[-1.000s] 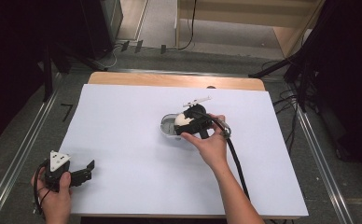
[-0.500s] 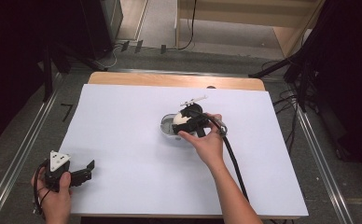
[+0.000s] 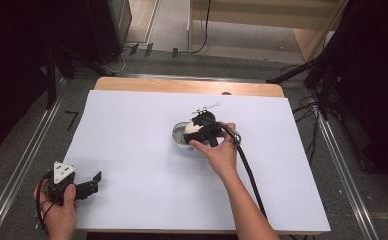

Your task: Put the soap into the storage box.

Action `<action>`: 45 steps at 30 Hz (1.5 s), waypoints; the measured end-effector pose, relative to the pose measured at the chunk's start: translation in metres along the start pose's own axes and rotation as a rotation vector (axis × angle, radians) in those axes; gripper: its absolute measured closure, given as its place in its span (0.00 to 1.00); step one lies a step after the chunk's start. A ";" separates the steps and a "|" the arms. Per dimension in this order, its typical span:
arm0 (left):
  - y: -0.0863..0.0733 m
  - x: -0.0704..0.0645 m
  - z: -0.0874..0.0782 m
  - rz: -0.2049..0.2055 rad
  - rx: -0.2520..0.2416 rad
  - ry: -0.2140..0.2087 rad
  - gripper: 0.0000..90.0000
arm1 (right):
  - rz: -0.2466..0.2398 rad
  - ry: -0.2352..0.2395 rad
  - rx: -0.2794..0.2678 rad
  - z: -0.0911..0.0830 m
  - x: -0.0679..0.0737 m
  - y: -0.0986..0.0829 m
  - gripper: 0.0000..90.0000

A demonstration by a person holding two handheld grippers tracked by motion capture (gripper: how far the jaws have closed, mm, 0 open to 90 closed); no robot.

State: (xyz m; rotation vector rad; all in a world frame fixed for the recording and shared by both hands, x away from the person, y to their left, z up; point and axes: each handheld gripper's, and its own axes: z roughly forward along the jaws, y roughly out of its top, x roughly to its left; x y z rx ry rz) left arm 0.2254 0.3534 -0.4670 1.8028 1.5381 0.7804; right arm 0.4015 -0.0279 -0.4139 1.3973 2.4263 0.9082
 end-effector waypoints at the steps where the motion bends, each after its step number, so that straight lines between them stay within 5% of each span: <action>1: 0.000 0.000 0.000 0.000 0.000 0.000 0.09 | 0.002 -0.001 0.001 0.000 0.000 0.000 0.28; 45: 0.000 0.000 0.000 0.003 0.005 0.002 0.09 | -0.012 -0.003 0.036 0.005 0.001 -0.002 0.28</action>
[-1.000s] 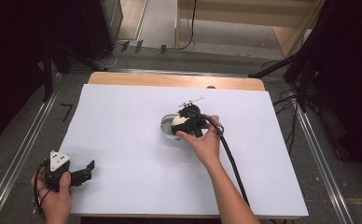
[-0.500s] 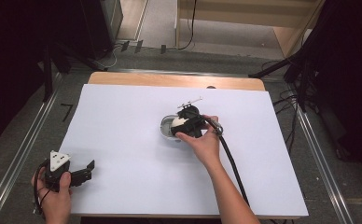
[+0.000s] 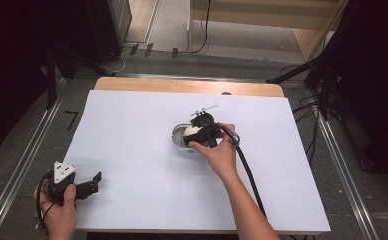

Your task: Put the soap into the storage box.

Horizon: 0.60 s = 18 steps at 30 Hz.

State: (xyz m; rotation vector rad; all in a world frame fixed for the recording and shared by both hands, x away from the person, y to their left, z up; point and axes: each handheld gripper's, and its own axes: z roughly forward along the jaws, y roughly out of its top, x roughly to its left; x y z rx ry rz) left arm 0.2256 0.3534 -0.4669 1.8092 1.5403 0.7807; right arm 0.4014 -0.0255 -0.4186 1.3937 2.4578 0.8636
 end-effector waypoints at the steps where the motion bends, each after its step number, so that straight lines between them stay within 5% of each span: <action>1: 0.000 0.000 0.000 0.000 0.000 0.000 0.09 | 0.001 -0.001 -0.003 -0.001 0.000 0.000 0.28; 18: 0.000 -0.001 0.000 0.001 0.001 0.004 0.09 | 0.017 -0.008 -0.042 -0.012 -0.006 0.001 0.32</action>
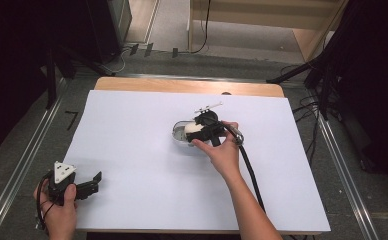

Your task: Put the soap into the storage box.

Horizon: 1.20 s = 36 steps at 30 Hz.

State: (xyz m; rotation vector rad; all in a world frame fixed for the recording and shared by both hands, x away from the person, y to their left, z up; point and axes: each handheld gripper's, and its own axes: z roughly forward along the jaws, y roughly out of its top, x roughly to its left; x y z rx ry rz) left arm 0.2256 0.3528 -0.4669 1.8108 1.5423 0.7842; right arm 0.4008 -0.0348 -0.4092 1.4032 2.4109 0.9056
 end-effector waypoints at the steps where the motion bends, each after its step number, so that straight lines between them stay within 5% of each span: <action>1: 0.000 0.000 0.000 0.000 0.000 0.000 0.09 | 0.001 0.001 -0.002 0.000 0.000 0.000 0.32; 21: 0.000 0.000 0.000 0.001 0.000 0.001 0.09 | 0.020 0.019 -0.041 -0.014 -0.002 -0.002 0.31; 36: 0.000 0.000 0.000 0.000 0.000 0.002 0.09 | 0.051 0.028 -0.079 -0.032 -0.026 -0.018 0.25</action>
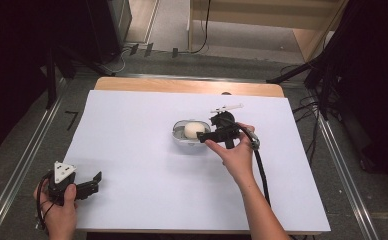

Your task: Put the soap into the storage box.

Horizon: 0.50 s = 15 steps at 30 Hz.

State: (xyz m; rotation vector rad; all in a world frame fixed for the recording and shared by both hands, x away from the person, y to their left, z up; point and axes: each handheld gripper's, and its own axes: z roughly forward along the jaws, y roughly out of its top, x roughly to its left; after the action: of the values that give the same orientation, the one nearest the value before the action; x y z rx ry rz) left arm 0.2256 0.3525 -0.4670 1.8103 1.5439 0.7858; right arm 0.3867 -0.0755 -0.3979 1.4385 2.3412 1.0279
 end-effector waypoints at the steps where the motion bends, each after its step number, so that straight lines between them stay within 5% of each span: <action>1: 0.000 0.000 0.000 0.000 0.000 0.000 0.09 | 0.002 0.002 -0.001 -0.001 -0.002 -0.002 0.23; 15: 0.000 0.000 0.000 0.002 -0.001 0.000 0.09 | 0.013 0.035 -0.009 -0.014 -0.017 -0.024 0.00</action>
State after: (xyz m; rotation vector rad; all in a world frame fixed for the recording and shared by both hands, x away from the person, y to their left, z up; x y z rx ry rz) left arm 0.2256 0.3522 -0.4672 1.8112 1.5415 0.7874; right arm 0.3718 -0.1030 -0.4061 1.4465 2.3513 1.0740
